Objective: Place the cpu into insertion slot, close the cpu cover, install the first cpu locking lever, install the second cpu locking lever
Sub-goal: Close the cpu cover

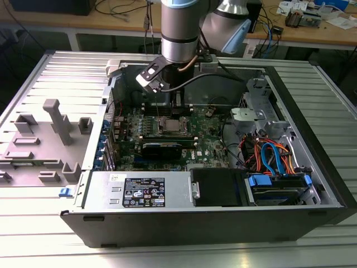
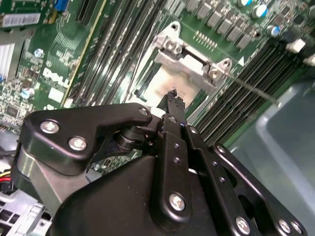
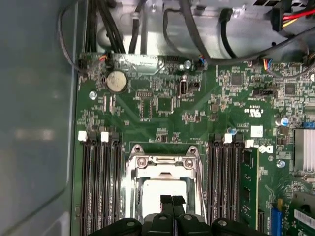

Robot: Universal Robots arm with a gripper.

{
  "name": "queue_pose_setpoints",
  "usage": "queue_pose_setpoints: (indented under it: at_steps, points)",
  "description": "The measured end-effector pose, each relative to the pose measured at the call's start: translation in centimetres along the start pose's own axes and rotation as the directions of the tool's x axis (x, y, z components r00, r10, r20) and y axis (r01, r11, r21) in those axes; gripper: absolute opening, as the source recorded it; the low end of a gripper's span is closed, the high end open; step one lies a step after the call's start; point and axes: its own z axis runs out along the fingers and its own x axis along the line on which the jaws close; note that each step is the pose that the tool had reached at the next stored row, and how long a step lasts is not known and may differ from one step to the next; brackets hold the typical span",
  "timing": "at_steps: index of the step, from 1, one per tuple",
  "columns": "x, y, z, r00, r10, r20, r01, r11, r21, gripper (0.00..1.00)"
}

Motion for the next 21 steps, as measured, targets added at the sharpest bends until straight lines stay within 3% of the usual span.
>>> queue_pose_setpoints:
  at_steps: [6, 17, 21]
  points:
    - [0.03, -0.43, 0.17, 1.0000, -0.001, -0.0027, 0.001, 1.0000, -0.0003, 0.11]
    - [0.03, -0.53, 0.20, 1.0000, -0.001, -0.0027, 0.001, 1.0000, -0.0003, 0.11]
    - [0.10, -1.40, 0.71, 1.0000, -0.001, -0.0027, 0.001, 1.0000, -0.0002, 0.11]
